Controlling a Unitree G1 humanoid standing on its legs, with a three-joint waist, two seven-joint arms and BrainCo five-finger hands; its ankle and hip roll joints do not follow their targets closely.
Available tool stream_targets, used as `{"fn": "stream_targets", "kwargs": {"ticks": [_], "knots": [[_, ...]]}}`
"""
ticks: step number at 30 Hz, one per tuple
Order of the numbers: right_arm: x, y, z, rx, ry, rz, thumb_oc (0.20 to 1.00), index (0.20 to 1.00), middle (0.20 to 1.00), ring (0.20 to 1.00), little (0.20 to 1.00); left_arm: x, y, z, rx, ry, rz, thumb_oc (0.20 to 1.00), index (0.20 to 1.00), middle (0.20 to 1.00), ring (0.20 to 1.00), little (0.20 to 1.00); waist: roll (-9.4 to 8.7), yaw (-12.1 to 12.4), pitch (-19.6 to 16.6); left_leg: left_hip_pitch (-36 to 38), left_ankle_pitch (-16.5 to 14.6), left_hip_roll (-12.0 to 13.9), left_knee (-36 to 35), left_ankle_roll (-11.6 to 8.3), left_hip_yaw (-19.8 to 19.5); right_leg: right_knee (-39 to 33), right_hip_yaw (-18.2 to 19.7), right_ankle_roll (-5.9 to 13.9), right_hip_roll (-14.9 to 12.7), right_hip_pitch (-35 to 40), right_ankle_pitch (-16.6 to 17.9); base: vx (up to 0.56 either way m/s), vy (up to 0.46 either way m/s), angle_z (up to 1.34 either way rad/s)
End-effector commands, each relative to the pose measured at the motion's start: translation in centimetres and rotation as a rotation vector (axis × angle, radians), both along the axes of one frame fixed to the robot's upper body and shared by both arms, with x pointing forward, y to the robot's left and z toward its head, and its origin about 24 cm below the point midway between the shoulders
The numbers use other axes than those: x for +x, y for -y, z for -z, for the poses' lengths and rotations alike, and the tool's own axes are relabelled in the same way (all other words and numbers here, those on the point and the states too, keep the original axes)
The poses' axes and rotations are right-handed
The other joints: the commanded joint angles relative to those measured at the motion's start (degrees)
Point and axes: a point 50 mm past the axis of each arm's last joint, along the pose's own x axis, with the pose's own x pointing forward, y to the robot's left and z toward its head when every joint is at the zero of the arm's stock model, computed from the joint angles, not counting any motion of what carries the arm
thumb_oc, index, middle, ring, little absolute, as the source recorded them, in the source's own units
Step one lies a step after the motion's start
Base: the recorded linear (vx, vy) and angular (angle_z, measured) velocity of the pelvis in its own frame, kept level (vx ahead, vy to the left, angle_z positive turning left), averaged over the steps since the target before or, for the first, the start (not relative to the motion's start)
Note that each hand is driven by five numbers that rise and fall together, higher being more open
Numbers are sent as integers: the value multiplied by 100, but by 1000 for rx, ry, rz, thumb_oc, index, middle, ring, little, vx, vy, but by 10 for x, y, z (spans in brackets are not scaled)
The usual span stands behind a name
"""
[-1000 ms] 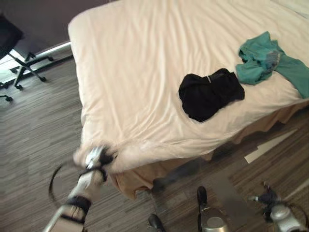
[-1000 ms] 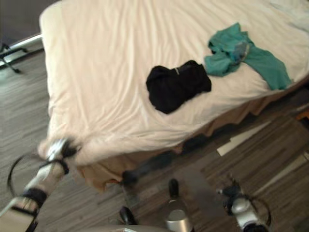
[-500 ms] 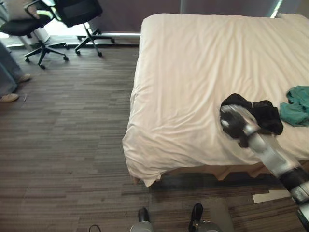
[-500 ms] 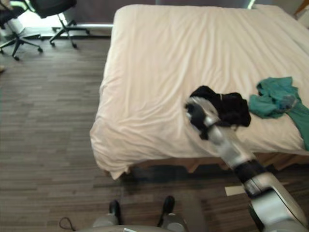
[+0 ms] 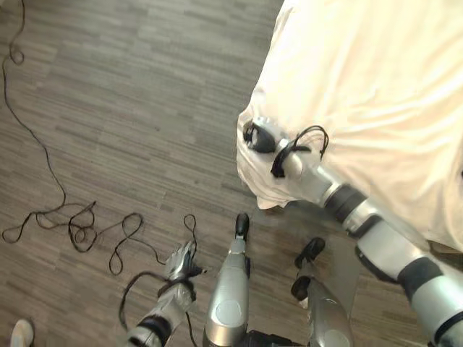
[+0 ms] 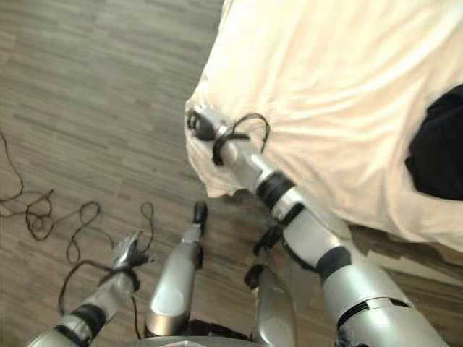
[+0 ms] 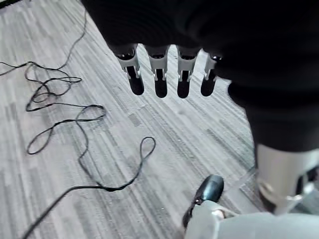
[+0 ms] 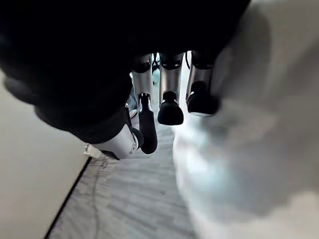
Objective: Tidy up the quilt and then pick up the clothes from the bed and put them into the laundry hamper.
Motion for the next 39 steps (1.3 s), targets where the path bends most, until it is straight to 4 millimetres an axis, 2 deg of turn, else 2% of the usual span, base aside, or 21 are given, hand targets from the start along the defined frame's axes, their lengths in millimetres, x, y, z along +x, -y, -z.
{"fn": "stream_targets", "kwargs": {"ticks": [1,2,3,4,7,12,13,18,22,25,26,28,29,31,32,34,35,36,37,38,39], "knots": [[3,18,21,16,-101,63,200,200,200,200,200,-26,-9,18,74,-76,-22,1000,1000,1000,1000,1000,211,-73,-199,416,-408,278,-84,-244,308,1283,176,713,-684,-45,-1439,21,15,13],[-19,14,69,-39,-238,24,200,200,200,200,200,-32,-7,22,75,-103,-29,1000,1000,1000,1000,1000,193,-152,-208,495,-430,274,-112,-238,310,1230,189,712,-675,33,-1444,31,1,4],[-33,11,90,-78,-298,-17,200,200,200,200,200,-36,-8,25,73,-121,-43,1000,1000,1000,1000,1000,171,-180,-229,537,-446,275,-131,-237,311,1190,196,708,-664,72,-1450,32,1,2],[-33,11,91,-79,-300,-18,200,200,200,200,200,-36,-8,26,73,-122,-43,1000,1000,1000,1000,1000,174,-186,-236,541,-445,276,-135,-237,310,1185,193,708,-663,78,-1449,32,-19,1],[-85,-11,125,-156,-421,-270,200,200,200,200,200,-56,-16,37,79,-216,-104,1000,1000,1000,1000,1000,70,-293,-405,786,-507,268,-227,-237,340,984,236,703,-613,311,-1448,66,-33,-11],[-91,-26,65,11,-259,-436,200,200,200,200,200,-62,-28,38,107,-233,-148,1000,1000,1000,1000,1000,-8,-441,-511,1011,-557,278,-261,-243,470,839,337,712,-552,430,-1430,26,-4,-33],[-91,-26,23,145,-144,-487,200,200,200,200,200,-59,-31,35,108,-205,-172,1000,1000,1000,1000,1000,-25,-553,-497,1040,-572,282,-244,-243,546,815,410,713,-537,395,-1401,-30,17,-20],[-70,2,-54,415,126,-374,200,200,200,200,200,-47,-26,27,72,-123,-175,1000,1000,1000,1000,1000,75,-766,-311,962,-552,294,-171,-254,721,841,589,709,-552,160,-1302,-48,26,-32],[-33,41,-56,432,170,-100,200,200,200,200,200,-34,-20,20,53,-73,-160,1000,1000,1000,1000,1000,148,-890,-168,872,-549,292,-144,-235,825,890,668,721,-596,-15,-1256,-39,33,-11],[-19,73,-37,415,137,75,200,200,200,200,200,-28,-16,16,28,-50,-158,1000,1000,1000,1000,1000,158,-963,-140,843,-610,275,-63,-204,871,953,707,724,-631,-84,-1256,-6,45,-5],[-19,105,-8,425,75,220,200,200,200,200,200,-22,-12,13,-7,-24,-164,1000,1000,1000,1000,1000,132,-1086,-128,815,-714,249,88,-152,897,1056,752,722,-668,-117,-1275,0,36,4],[-23,123,11,438,27,297,200,200,200,200,200,-19,-11,11,-18,-11,-167,1000,1000,1000,1000,1000,106,-1170,-121,803,-792,235,198,-119,905,1102,788,719,-691,-120,-1287,10,61,-2],[-41,165,54,440,-76,471,200,200,200,200,200,-18,-13,10,-24,-13,-176,1000,1000,1000,1000,1000,35,-1321,-170,793,-976,209,433,-71,918,1205,844,725,-741,-104,-1323,53,105,-11],[-69,203,100,456,-201,657,200,200,200,200,200,-21,-17,11,-25,-28,-190,1000,1000,1000,1000,1000,-57,-1502,-262,863,-1145,163,566,-23,937,1266,903,749,-798,-27,-1341,75,90,-4],[-70,203,100,456,-202,658,200,200,200,200,200,-21,-16,11,-24,-29,-189,1000,1000,1000,1000,1000,-57,-1496,-267,863,-1148,162,569,-22,938,1268,904,750,-800,-28,-1343,85,73,-4],[-130,242,164,560,-419,937,200,200,200,200,200,-34,-23,19,-12,-87,-214,1000,1000,1000,1000,1000,-194,-1849,-524,1209,-1326,23,506,58,1055,1409,990,837,-890,115,-1356,166,124,-15],[-130,243,165,560,-419,938,200,200,200,200,200,-34,-23,19,-12,-88,-213,1000,1000,1000,1000,1000,-197,-1845,-525,1219,-1324,18,499,59,1059,1412,993,839,-894,117,-1359,227,203,-9],[-166,252,199,642,-552,1096,200,200,200,200,200,-44,-27,24,3,-134,-221,1000,1000,1000,1000,1000,-253,-2095,-691,1578,-1384,-74,313,110,1268,1596,990,947,-974,129,-1282,115,126,-16],[-167,252,199,642,-552,1096,200,200,200,200,200,-44,-27,24,3,-134,-221,1000,1000,1000,1000,1000,-259,-2085,-688,1594,-1381,-82,301,112,1279,1604,1002,950,-979,128,-1286,270,237,-40],[-193,255,225,633,-665,1205,200,200,200,200,200,-51,-30,27,11,-161,-225,1000,1000,1000,1000,1000,-262,-2154,-779,2038,-1530,-89,55,119,1606,1977,615,1107,-1173,122,-1199,210,180,-83],[-213,257,244,537,-756,1279,200,200,200,200,200,-58,-33,31,33,-194,-206,1000,1000,1000,1000,1000,-224,-2081,-926,2248,-1500,-25,-125,151,2097,2336,-640,981,-1432,181,-1162,223,173,-108]]}}
